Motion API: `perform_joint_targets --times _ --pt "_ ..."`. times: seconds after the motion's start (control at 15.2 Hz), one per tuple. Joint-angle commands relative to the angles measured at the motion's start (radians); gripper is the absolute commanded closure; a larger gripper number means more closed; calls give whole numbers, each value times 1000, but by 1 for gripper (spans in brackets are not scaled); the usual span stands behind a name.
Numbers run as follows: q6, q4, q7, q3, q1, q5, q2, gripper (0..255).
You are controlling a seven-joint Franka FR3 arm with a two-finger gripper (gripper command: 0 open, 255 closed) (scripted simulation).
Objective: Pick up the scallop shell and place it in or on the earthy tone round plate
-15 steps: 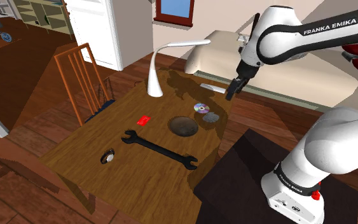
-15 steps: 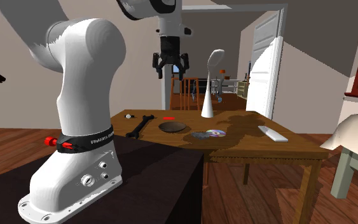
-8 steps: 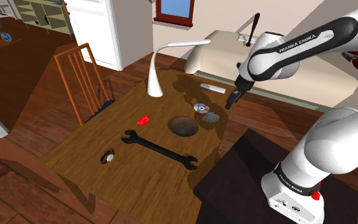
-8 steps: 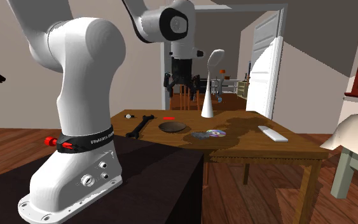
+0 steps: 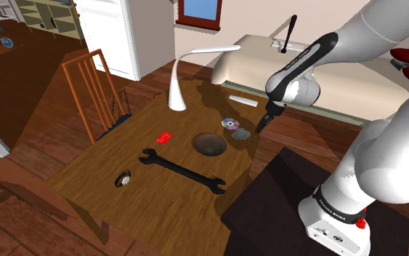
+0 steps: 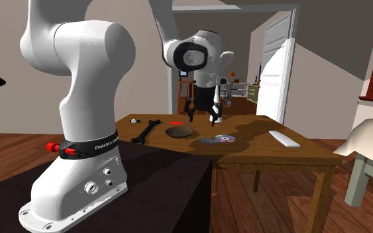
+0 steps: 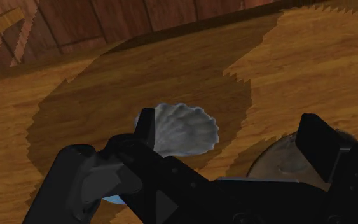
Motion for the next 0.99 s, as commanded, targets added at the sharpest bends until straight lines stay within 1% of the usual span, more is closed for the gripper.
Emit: perform_joint_targets --times 0.0,0.07,0.2,0.53,0.59,0.92 --pt "27 52 -261 -48 77 301 134 0" --pt "19 85 -375 -34 71 429 196 0" --pt "25 103 -440 25 32 518 240 0" --pt "34 154 -589 114 -17 716 345 0" --pt "35 160 -604 124 -23 736 357 0" --pt "35 160 -604 124 -24 736 357 0"
